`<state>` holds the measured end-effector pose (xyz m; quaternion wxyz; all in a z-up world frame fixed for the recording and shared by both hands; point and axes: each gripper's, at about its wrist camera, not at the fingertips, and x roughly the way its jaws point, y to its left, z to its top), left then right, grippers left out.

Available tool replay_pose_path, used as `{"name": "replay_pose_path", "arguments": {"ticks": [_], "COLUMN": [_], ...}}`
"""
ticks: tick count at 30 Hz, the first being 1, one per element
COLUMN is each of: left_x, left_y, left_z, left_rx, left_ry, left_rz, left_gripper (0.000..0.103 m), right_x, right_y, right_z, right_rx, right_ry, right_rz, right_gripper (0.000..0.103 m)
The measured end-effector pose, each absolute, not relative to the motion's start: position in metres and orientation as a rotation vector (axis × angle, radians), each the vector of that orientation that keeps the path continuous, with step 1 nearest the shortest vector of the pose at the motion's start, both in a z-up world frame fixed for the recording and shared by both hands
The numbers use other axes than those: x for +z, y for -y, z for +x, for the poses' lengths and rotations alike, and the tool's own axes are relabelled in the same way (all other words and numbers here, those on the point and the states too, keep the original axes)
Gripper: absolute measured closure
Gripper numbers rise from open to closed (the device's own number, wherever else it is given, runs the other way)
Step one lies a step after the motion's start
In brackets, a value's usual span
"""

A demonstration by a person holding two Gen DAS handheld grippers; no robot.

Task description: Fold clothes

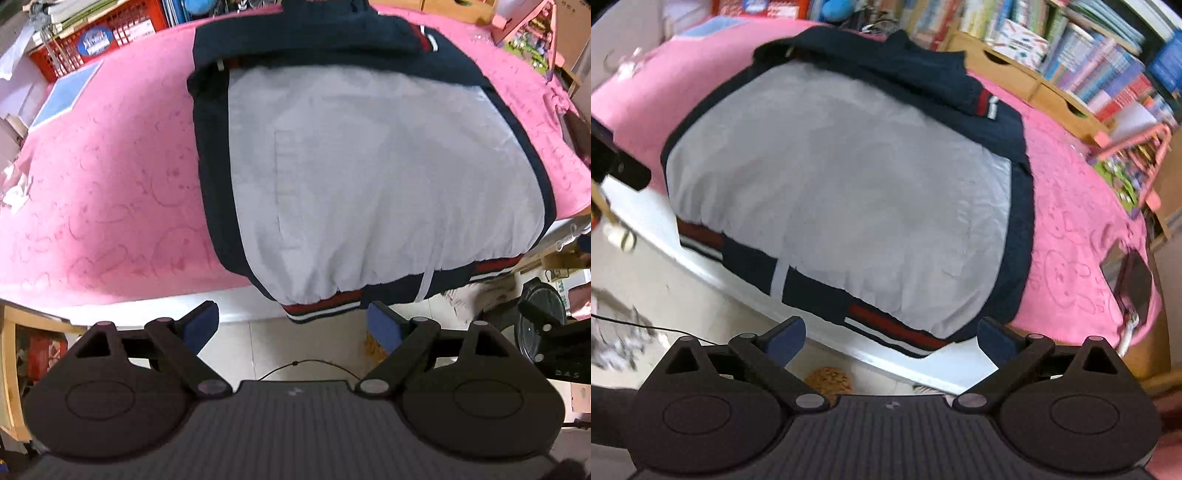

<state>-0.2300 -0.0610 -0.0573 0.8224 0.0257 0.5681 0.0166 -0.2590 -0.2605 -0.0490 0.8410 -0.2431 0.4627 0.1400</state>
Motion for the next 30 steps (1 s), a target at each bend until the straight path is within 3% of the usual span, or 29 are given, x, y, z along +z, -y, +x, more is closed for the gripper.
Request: {"name": "replay_pose_path", "arguments": {"ticks": [7, 19, 20, 23, 24, 26, 30], "left_x": [-0.078, -0.083, -0.083, -0.084, -0.084, -0.085, -0.080], "left_y": [0.067, 0.056, 0.056, 0.054, 0.054, 0.053, 0.047], "left_z": [-0.221, -0.215, -0.214, -0.213, -0.213, -0.213, -0.213], "left_rx": [0.058, 0.080, 0.080, 0.081, 0.082, 0.082, 0.096], "left_ry": [-1.259, -1.303, -1.303, -1.303, -1.303, -1.303, -1.288], "left_rz": [0.099, 0.070, 0.070, 0.072, 0.072, 0.073, 0.061], "left_gripper": [0.014, 0.014, 0.014, 0.014, 0.014, 0.014, 0.014], "right_x": [-0.091, -0.190, -0.187, -0.157, -0.144, -0.120, -0.077], "right_y": [0.238, 0.193, 0.194, 0.198, 0.200, 0.204, 0.205], "right_z": [-0.264, -0.295, -0.292, -0.281, -0.275, -0.261, -0.245], "right_rx": [0.437, 0.698, 0.707, 0.715, 0.726, 0.753, 0.758], "right_ry": [-0.861, -0.271, -0.274, -0.334, -0.375, -0.466, -0.547], "right_rz": [-0.762, -1.502, -1.484, -1.320, -1.265, -1.162, -1.010], "right_gripper": [0.003, 0.000, 0.006, 0.055, 0.064, 0.074, 0.083]}}
